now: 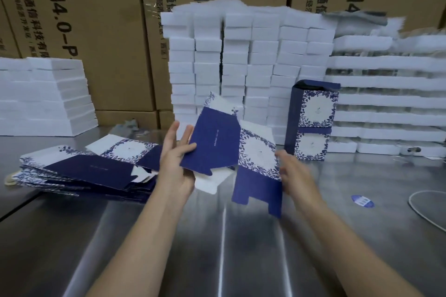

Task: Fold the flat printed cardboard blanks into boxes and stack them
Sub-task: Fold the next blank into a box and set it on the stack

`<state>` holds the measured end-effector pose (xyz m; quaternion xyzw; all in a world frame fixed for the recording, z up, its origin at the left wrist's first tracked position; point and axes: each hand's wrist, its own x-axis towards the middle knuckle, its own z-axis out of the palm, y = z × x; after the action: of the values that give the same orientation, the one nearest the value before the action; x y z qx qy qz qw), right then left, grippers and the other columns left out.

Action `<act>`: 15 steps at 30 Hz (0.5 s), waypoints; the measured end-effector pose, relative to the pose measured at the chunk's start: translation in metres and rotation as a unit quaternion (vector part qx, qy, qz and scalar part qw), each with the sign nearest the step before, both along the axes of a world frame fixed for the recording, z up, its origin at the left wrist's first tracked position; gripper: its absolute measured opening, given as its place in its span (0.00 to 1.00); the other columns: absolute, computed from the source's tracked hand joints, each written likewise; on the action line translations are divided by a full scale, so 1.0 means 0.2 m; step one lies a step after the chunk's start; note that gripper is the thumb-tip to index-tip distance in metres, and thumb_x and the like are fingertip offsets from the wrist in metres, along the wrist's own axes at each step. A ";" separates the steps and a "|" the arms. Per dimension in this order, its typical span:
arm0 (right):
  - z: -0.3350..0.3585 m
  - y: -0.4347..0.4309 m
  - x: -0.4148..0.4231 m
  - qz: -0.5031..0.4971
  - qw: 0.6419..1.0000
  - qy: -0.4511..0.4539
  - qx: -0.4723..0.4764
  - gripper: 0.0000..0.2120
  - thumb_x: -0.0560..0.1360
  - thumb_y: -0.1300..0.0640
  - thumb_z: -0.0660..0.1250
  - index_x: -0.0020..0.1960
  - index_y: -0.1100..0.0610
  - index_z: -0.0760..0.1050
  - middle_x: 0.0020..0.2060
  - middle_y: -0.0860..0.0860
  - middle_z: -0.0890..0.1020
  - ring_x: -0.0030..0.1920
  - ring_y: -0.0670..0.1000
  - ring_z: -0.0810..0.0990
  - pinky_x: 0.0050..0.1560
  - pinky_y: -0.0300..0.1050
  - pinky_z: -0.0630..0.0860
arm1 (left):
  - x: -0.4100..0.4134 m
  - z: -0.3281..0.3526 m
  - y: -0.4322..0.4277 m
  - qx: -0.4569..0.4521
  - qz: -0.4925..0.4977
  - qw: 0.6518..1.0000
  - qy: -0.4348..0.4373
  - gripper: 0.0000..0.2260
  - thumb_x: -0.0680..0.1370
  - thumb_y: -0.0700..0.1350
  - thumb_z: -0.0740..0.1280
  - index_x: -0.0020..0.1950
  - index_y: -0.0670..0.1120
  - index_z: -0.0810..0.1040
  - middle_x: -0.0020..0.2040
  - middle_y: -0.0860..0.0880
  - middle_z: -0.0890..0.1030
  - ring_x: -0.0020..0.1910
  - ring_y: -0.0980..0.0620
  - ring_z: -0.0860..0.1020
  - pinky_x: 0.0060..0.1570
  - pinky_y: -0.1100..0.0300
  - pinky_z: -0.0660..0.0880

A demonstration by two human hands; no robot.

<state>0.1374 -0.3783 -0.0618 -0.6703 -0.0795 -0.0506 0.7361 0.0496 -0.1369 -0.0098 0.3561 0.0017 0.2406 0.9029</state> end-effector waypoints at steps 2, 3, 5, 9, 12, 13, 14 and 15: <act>-0.02 0.00 -0.01 -0.027 0.998 -0.048 -0.033 0.15 0.85 0.51 0.67 0.70 0.45 0.77 0.62 0.48 0.85 0.57 0.44 0.85 0.60 0.45 0.81 | 0.04 -0.07 0.02 0.032 -0.034 0.998 0.038 0.32 0.79 0.25 0.61 0.75 0.54 0.75 0.68 0.46 0.82 0.63 0.44 0.84 0.45 0.52 0.85; -0.03 -0.02 -0.02 -0.033 0.997 -0.061 -0.036 0.20 0.85 0.53 0.67 0.76 0.46 0.72 0.68 0.48 0.81 0.63 0.45 0.82 0.65 0.46 0.78 | 0.05 -0.10 0.03 0.043 -0.055 0.996 0.055 0.34 0.79 0.25 0.61 0.78 0.54 0.72 0.68 0.45 0.83 0.62 0.42 0.85 0.43 0.51 0.85; -0.02 -0.04 -0.02 -0.044 0.996 -0.073 -0.036 0.27 0.85 0.55 0.67 0.82 0.48 0.64 0.74 0.48 0.75 0.69 0.44 0.75 0.70 0.44 0.71 | 0.08 -0.14 0.04 0.081 -0.084 0.990 0.084 0.35 0.79 0.26 0.61 0.82 0.53 0.66 0.69 0.47 0.83 0.62 0.42 0.85 0.46 0.48 0.85; 0.02 -0.05 -0.04 -0.049 0.993 -0.093 -0.056 0.25 0.85 0.57 0.66 0.81 0.50 0.66 0.75 0.48 0.74 0.70 0.41 0.71 0.70 0.40 0.67 | 0.11 -0.14 0.03 0.196 -0.053 0.975 0.087 0.30 0.80 0.27 0.59 0.79 0.48 0.71 0.67 0.55 0.84 0.63 0.51 0.84 0.49 0.55 0.84; 0.05 -0.05 -0.07 -0.064 0.991 -0.099 -0.055 0.24 0.86 0.54 0.66 0.80 0.49 0.68 0.75 0.46 0.75 0.67 0.37 0.74 0.68 0.36 0.69 | 0.09 -0.10 -0.02 0.255 -0.017 0.964 0.075 0.27 0.83 0.31 0.60 0.76 0.54 0.76 0.67 0.59 0.83 0.63 0.55 0.84 0.48 0.60 0.83; 0.07 -0.04 -0.10 -0.073 0.991 -0.101 -0.045 0.23 0.86 0.51 0.65 0.80 0.47 0.69 0.73 0.43 0.76 0.67 0.35 0.75 0.69 0.36 0.71 | 0.08 -0.09 -0.04 0.269 -0.008 0.961 0.068 0.25 0.83 0.33 0.61 0.75 0.56 0.77 0.67 0.60 0.83 0.63 0.56 0.83 0.48 0.62 0.83; 0.09 -0.04 -0.11 -0.086 0.991 -0.101 -0.035 0.21 0.86 0.48 0.63 0.78 0.45 0.71 0.71 0.41 0.78 0.67 0.35 0.76 0.71 0.40 0.71 | 0.06 -0.08 -0.06 0.282 0.004 0.957 0.062 0.23 0.84 0.36 0.62 0.73 0.58 0.78 0.66 0.61 0.83 0.64 0.57 0.83 0.48 0.63 0.82; 0.13 -0.03 -0.14 -0.090 0.991 -0.100 -0.026 0.19 0.86 0.44 0.61 0.76 0.43 0.73 0.68 0.38 0.80 0.66 0.35 0.77 0.72 0.44 0.72 | 0.04 -0.07 -0.08 0.299 0.010 0.953 0.054 0.20 0.85 0.41 0.63 0.73 0.60 0.78 0.66 0.62 0.83 0.65 0.58 0.82 0.50 0.63 0.82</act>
<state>0.1086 -0.3835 -0.0351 -0.6854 -0.0929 -0.1815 0.6990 0.0582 -0.1522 -0.0234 0.6225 -0.0183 0.2196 0.7510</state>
